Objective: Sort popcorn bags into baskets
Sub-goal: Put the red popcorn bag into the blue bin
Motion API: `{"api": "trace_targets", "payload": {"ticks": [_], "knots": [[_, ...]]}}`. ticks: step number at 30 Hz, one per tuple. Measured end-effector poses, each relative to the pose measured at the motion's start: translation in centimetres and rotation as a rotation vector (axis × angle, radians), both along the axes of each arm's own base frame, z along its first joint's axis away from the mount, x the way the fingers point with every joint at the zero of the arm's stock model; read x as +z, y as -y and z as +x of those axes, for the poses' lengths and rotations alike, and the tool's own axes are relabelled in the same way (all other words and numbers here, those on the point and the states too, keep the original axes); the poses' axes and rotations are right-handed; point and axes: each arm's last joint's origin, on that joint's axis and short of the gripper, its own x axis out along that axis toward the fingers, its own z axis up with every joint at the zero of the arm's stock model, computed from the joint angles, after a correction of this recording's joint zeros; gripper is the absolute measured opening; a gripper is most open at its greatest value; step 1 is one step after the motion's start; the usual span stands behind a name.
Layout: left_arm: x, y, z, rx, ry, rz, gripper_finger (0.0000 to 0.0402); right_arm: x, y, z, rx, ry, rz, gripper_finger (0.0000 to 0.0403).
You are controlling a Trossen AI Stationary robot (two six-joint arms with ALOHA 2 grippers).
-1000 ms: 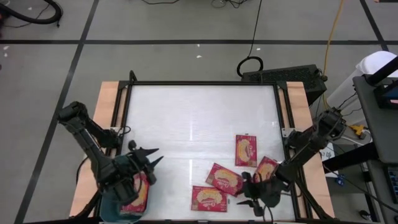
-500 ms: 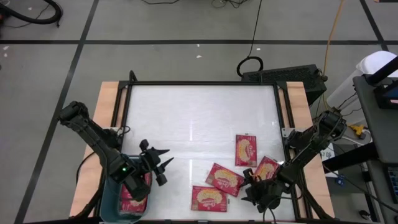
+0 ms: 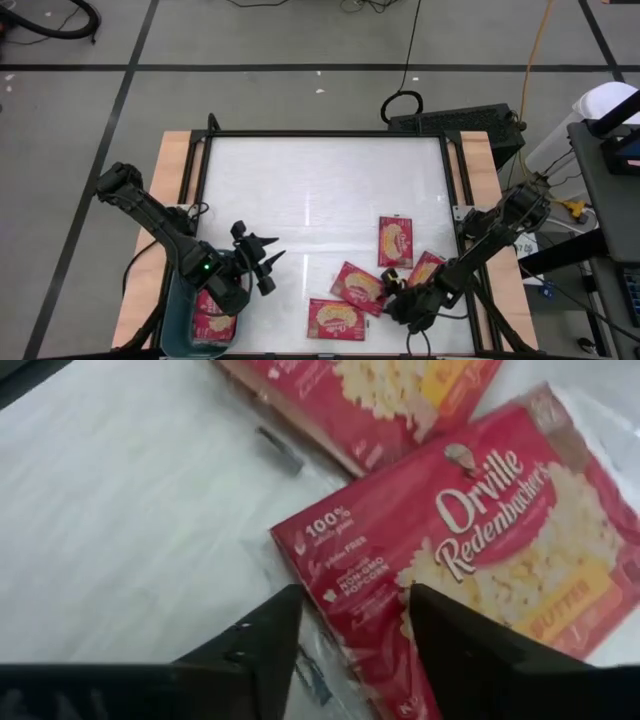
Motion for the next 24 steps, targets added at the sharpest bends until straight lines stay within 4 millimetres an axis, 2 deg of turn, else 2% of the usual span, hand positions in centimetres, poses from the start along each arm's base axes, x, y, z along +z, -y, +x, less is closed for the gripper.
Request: {"api": "trace_targets", "payload": {"ticks": [3,8,10,19,24], "knots": [[0.0,0.0,0.0,0.001,0.000,0.001,0.0172,0.0,0.0,0.5,0.013,0.054,-0.032,0.0128],[0.0,0.0,0.0,-0.006,-0.004,0.010,0.0172,0.3,0.3,1.3,0.026,0.112,-0.038,0.0031],[0.0,0.0,0.1,-0.007,-0.001,0.009,0.0173,0.4,0.3,1.7,0.016,0.133,-0.022,0.0009],[0.2,-0.9,1.0,0.048,0.042,0.016,0.0173,2.4,0.7,3.3,-0.115,0.394,-0.074,0.0002],[-2.1,-1.0,1.7,0.001,0.049,-0.001,0.0173,3.8,1.6,4.0,-0.227,0.487,-0.073,0.0001]]}}
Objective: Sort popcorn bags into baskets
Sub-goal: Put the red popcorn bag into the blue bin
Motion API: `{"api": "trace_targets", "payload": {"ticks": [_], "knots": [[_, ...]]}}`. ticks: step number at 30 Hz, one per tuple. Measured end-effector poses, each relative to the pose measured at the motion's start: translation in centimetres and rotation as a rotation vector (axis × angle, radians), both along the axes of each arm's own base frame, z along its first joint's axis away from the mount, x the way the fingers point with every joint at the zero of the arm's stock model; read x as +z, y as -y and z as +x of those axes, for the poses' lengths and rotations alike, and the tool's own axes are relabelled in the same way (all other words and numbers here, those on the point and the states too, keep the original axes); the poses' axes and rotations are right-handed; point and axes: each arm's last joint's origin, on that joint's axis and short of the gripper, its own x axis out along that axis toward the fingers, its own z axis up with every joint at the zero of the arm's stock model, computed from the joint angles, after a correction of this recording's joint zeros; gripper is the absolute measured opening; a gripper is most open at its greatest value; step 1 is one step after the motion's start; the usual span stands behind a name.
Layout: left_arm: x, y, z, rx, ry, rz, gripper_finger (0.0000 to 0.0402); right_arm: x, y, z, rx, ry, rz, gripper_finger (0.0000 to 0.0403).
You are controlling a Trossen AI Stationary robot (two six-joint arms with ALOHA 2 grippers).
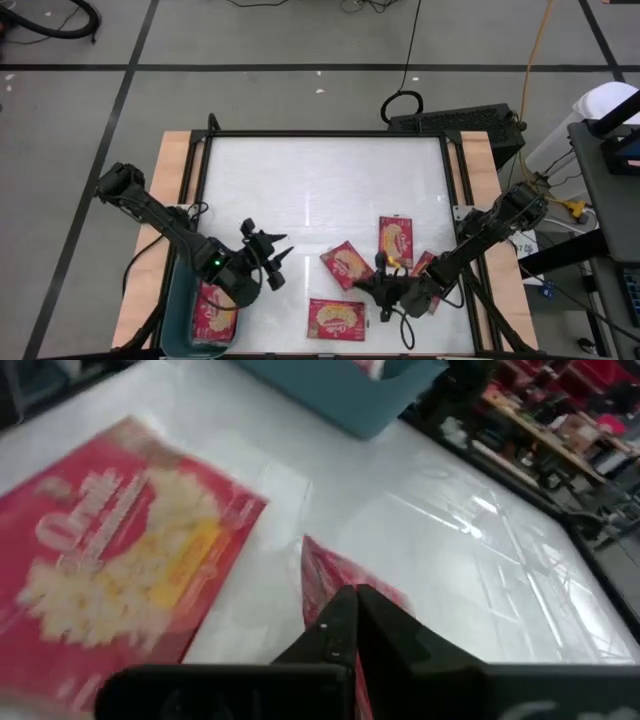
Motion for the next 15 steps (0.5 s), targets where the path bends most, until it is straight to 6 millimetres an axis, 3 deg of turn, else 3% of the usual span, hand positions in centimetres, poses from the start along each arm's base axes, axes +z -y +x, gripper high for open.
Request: {"api": "trace_targets", "payload": {"ticks": [8,11,15], "knots": [[-3.8,0.3,1.6,-0.350,0.075,0.016,0.0173,0.9,1.1,1.0,-0.050,0.046,0.050,0.0000],[-4.4,0.6,2.2,-0.386,0.078,0.065,0.0173,0.9,1.4,1.1,-0.068,0.047,0.074,0.0000],[-5.1,0.4,3.2,-0.358,0.059,0.074,0.0173,1.3,2.0,1.2,-0.155,0.065,0.265,0.0000]]}}
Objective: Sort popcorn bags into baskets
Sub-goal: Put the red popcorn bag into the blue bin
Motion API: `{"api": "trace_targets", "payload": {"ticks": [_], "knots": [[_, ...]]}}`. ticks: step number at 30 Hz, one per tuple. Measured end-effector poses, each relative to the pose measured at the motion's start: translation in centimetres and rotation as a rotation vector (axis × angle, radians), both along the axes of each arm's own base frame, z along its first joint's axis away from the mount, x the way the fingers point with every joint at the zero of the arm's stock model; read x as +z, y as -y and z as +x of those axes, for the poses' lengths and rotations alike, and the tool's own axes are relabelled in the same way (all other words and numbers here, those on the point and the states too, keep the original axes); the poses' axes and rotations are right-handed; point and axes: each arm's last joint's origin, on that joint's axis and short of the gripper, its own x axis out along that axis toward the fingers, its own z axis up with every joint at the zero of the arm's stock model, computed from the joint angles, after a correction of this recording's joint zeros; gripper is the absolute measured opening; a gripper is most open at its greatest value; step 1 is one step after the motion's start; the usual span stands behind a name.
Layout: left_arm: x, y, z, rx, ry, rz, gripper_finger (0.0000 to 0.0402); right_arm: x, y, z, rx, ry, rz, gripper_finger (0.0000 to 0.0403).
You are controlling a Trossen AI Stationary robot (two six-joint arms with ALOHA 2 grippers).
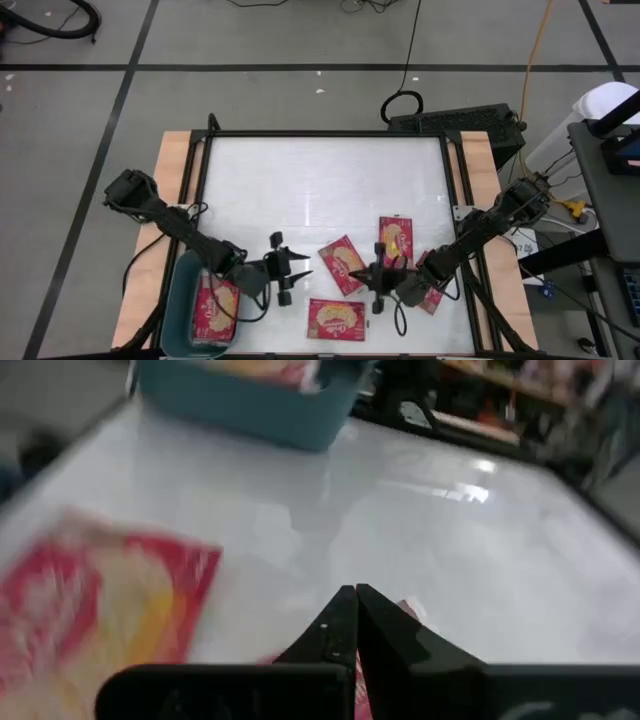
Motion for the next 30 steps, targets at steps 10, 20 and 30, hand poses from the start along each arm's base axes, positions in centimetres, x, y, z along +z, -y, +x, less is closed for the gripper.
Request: {"api": "trace_targets", "payload": {"ticks": [10,20,30], "knots": [[-3.6,-0.9,3.6,0.027,-0.108,-0.009,0.0173,-0.5,3.5,-0.2,-0.131,-0.226,0.258,0.0012],[-5.1,-0.2,8.0,-0.075,-0.386,0.212,0.0172,-3.5,5.2,0.2,-0.200,-0.482,0.454,0.0013],[-7.2,0.5,9.0,-0.353,-0.567,0.578,0.0172,-5.1,5.1,1.0,-0.218,-0.491,0.522,0.0013]]}}
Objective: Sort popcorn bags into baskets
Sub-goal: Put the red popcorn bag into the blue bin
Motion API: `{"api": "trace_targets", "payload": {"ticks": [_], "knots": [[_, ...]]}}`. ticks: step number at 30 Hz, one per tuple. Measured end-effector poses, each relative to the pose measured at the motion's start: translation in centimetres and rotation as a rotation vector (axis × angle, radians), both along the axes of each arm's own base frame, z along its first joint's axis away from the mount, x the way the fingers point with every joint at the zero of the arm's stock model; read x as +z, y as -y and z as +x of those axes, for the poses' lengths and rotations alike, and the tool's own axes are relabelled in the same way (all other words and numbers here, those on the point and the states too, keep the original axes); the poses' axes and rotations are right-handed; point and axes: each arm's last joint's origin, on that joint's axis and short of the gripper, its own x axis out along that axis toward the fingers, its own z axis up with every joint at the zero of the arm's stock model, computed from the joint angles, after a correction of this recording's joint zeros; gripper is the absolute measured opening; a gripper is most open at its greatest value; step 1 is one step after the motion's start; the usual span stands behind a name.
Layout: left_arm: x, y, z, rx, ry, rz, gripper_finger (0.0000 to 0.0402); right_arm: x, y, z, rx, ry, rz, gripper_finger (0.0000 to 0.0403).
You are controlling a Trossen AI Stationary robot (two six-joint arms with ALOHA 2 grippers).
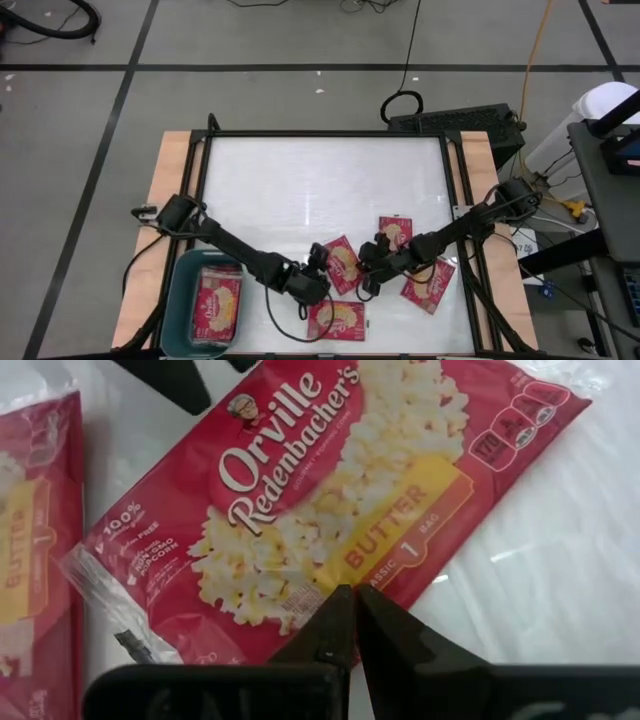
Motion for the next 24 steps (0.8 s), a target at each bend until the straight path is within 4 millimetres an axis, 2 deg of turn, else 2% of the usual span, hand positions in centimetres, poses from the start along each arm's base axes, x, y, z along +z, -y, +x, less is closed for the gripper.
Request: {"api": "trace_targets", "payload": {"ticks": [3,9,13,16,19,22,24], "knots": [[-0.3,-0.3,-0.3,-0.023,-0.047,0.073,0.0172,0.0,0.0,0.1,0.008,0.009,-0.001,0.0013],[-2.2,-1.2,0.2,-0.022,-0.069,0.229,0.0172,0.1,0.0,0.3,0.009,0.033,0.019,0.0013],[-2.2,-1.1,0.6,-0.055,-0.038,0.264,0.0168,0.3,-0.2,0.7,0.014,0.077,0.044,0.0013],[-2.1,-0.9,0.6,-0.108,-0.038,0.304,0.0138,0.5,-0.3,0.8,0.024,0.097,0.053,0.0013],[-2.1,-0.5,0.5,-0.154,-0.053,0.356,0.0086,0.7,-0.2,0.8,0.036,0.109,0.040,0.0013],[-2.1,0.0,0.2,-0.167,-0.052,0.393,0.0032,1.6,-0.2,0.7,0.038,0.133,0.044,0.0013],[-2.1,0.4,0.0,-0.170,-0.051,0.420,0.0019,2.4,-0.1,0.6,0.046,0.161,0.046,0.0015]]}}
